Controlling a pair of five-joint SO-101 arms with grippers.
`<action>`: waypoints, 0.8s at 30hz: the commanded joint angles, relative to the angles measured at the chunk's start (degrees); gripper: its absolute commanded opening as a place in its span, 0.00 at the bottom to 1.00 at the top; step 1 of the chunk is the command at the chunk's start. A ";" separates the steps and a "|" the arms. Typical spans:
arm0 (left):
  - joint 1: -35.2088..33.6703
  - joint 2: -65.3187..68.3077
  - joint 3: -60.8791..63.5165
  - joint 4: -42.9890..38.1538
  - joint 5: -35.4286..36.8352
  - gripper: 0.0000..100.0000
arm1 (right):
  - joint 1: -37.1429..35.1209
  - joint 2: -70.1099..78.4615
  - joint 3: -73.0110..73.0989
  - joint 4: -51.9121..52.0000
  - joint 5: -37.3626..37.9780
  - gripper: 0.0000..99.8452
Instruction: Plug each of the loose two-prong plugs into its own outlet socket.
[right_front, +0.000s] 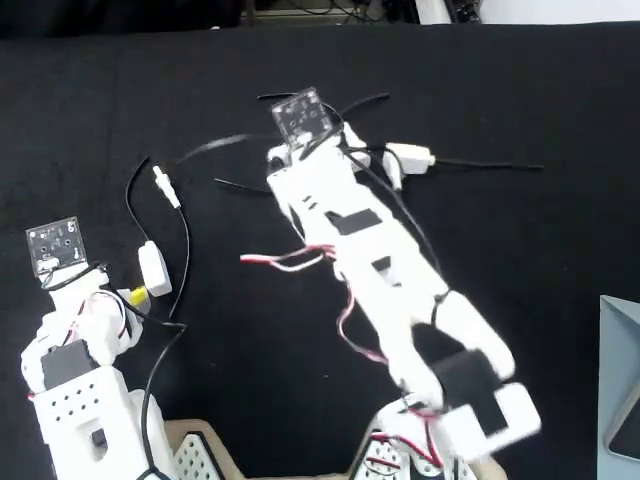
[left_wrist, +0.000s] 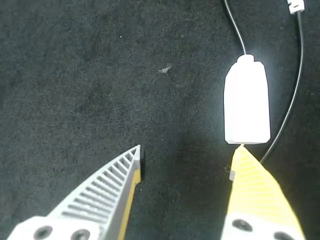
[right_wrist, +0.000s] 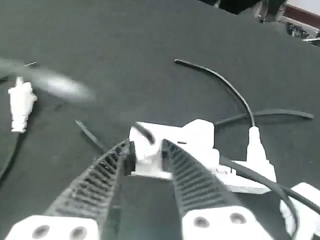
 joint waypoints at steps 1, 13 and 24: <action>-0.57 -0.62 -0.31 -1.05 0.18 0.29 | 2.29 4.88 -5.67 -1.32 -1.32 0.23; -0.57 -0.62 -0.31 -1.05 0.09 0.29 | -2.55 -15.52 4.35 10.11 -1.23 0.11; -0.57 -0.62 -0.22 -1.05 0.09 0.29 | -3.08 -34.07 11.21 31.38 -1.67 0.01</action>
